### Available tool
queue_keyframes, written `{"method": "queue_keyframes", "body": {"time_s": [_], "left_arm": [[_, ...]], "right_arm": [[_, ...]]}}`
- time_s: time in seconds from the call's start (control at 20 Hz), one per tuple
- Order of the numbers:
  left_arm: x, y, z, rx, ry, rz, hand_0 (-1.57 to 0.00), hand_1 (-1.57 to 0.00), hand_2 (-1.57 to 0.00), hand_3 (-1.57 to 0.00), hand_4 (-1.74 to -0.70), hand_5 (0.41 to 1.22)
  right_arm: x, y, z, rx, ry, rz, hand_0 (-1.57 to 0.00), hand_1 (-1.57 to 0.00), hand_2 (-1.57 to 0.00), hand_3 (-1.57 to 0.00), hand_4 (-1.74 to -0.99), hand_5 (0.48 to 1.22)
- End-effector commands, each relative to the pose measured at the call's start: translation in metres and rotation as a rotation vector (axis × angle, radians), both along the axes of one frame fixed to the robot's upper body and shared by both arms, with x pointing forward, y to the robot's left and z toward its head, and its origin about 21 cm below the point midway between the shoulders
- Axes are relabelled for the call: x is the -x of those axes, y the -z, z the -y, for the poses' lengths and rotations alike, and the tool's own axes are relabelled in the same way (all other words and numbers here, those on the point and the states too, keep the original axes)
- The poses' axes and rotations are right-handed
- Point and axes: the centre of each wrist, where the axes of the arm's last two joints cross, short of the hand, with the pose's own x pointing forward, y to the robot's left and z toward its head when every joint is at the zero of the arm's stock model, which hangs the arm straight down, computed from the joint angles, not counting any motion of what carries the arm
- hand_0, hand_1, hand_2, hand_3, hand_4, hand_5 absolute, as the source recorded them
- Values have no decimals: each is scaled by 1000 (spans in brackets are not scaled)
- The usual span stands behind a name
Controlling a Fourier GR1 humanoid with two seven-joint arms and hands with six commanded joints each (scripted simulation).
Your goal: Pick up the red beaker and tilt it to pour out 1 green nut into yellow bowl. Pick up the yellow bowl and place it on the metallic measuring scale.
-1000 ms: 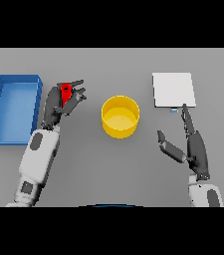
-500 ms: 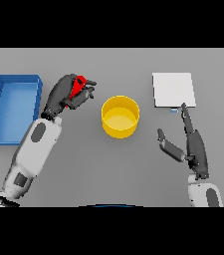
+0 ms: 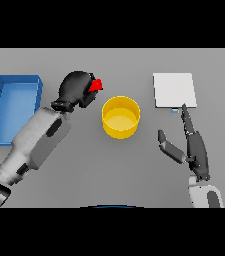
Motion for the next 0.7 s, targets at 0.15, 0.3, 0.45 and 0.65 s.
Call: {"method": "queue_keyframes", "body": {"time_s": [0.15,0.3,0.45,0.65], "left_arm": [[-6,-11,6,-216,71,52,-1571,-1571,-1571,-1570,-1740,1190],[-11,-21,15,-358,142,83,-1571,-1571,-1571,-1571,-1666,1205],[-15,-32,29,-523,225,81,-1571,-1571,-1571,-1327,-1695,1213],[-13,-30,50,-706,357,104,-1571,-1571,-1571,-1420,-1718,1218]], "right_arm": [[2,-3,-1,1,-1,3,1,1,1,1,-1274,704],[1,-1,-3,-18,-7,-1,1,1,1,1,-1283,702],[0,5,0,-46,6,-6,1,1,1,1,-1288,685],[4,6,-5,-84,6,2,1,1,1,1,-1294,657]]}}
